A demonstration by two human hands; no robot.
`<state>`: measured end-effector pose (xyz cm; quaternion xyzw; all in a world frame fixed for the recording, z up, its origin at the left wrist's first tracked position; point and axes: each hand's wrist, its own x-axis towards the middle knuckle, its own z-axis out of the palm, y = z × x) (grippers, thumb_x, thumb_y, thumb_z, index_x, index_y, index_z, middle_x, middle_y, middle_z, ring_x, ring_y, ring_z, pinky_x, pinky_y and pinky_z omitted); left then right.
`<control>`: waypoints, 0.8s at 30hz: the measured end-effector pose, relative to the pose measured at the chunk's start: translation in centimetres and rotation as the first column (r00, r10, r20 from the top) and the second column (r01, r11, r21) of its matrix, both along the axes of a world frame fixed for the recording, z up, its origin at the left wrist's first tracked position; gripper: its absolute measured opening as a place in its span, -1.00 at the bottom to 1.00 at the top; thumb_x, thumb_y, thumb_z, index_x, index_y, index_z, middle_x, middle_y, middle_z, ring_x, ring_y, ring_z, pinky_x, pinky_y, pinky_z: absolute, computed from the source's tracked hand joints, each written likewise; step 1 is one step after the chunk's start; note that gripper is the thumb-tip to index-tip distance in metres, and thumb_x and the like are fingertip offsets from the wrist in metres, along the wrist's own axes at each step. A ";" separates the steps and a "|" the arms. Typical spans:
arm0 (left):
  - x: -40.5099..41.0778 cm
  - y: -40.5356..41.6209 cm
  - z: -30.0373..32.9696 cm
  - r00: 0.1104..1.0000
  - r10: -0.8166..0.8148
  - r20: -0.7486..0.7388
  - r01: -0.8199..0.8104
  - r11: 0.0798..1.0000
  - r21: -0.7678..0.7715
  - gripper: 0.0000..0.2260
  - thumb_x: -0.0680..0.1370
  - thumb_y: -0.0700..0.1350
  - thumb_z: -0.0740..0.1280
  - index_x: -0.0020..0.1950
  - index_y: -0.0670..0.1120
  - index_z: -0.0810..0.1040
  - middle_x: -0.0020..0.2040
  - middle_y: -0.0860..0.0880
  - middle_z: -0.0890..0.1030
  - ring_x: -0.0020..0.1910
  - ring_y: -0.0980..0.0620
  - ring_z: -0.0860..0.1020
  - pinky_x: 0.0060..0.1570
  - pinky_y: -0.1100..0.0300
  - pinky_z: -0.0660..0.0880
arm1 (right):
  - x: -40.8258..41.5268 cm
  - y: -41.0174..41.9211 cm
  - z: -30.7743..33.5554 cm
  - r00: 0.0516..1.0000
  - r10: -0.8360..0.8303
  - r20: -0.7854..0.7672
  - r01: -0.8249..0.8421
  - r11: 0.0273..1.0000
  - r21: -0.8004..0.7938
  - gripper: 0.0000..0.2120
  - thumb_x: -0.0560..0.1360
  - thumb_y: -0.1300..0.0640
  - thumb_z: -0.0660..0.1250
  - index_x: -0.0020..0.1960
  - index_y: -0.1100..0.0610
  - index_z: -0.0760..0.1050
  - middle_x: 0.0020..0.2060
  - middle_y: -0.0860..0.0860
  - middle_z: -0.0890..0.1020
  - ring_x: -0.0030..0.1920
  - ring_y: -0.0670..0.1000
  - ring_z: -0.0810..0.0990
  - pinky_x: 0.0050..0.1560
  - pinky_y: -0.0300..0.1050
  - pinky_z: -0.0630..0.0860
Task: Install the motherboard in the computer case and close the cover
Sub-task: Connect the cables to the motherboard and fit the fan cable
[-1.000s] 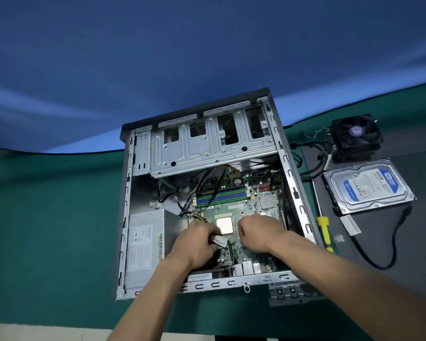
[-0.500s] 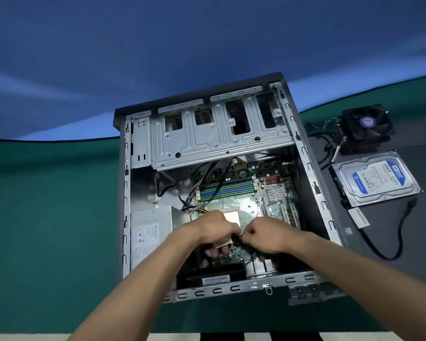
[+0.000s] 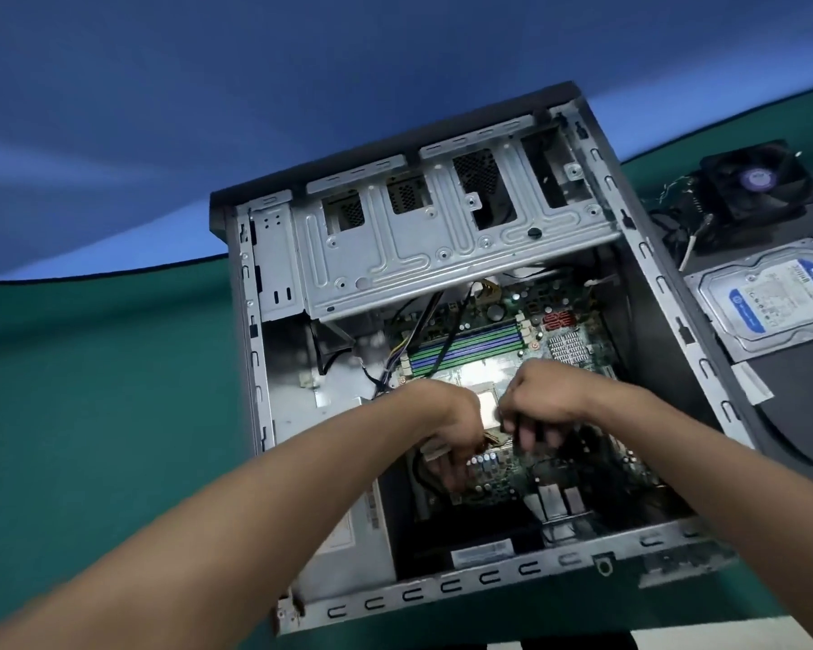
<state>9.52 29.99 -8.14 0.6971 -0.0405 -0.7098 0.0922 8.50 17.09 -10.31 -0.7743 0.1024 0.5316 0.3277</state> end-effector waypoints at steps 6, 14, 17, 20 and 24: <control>-0.3 0.3 -0.2 0.951 0.303 0.070 -0.294 0.949 -0.113 -0.78 0.58 -0.11 0.19 -0.21 -0.13 0.51 -0.49 -0.01 0.43 -0.57 0.08 0.27 -0.54 0.33 0.27 | 0.6 -0.3 -0.8 0.993 0.043 -0.110 -0.046 0.999 -0.022 -0.80 0.53 0.22 0.22 -0.24 0.20 0.52 -0.53 0.05 0.62 -0.62 -0.01 0.53 -0.50 -0.28 0.47; -0.6 1.5 -0.5 0.942 0.318 0.108 -0.313 0.948 -0.062 -0.84 0.51 -0.24 0.34 -0.04 -0.34 0.61 -0.32 -0.12 0.63 -0.49 -0.02 0.51 -0.40 0.15 0.53 | 0.8 0.1 -1.4 0.992 0.055 -0.112 -0.057 0.998 -0.015 -0.75 0.55 0.17 0.21 -0.27 0.17 0.53 -0.51 0.04 0.63 -0.55 -0.03 0.59 -0.49 -0.28 0.45; -1.3 1.4 -0.7 0.981 0.121 0.150 -0.121 0.993 -0.010 -0.90 0.48 -0.29 0.35 -0.19 -0.32 0.57 -0.37 -0.16 0.64 -0.63 0.09 0.47 -0.57 0.30 0.47 | 0.8 0.1 -1.4 0.993 0.070 -0.097 -0.071 0.997 -0.012 -0.76 0.54 0.15 0.21 -0.26 0.15 0.54 -0.49 0.04 0.64 -0.53 -0.04 0.60 -0.48 -0.30 0.45; -2.1 1.3 -1.4 0.976 -0.072 0.203 0.065 0.997 0.039 -0.83 0.46 -0.31 0.34 -0.34 -0.23 0.48 -0.50 -0.10 0.57 -0.65 0.08 0.42 -0.58 0.30 0.41 | 0.7 0.2 -1.6 0.994 0.069 -0.086 -0.070 0.998 -0.002 -0.76 0.54 0.13 0.21 -0.25 0.16 0.54 -0.49 0.03 0.64 -0.54 -0.05 0.59 -0.50 -0.33 0.44; -2.4 0.9 -2.2 0.966 -0.155 0.208 0.136 0.985 0.102 -0.81 0.46 -0.27 0.39 -0.33 -0.20 0.46 -0.44 -0.09 0.55 -0.53 0.04 0.44 -0.43 0.20 0.47 | 0.8 0.3 -2.1 0.996 0.060 -0.059 -0.060 0.998 -0.005 -0.75 0.53 0.11 0.22 -0.24 0.18 0.56 -0.53 0.01 0.62 -0.57 -0.05 0.56 -0.54 -0.35 0.41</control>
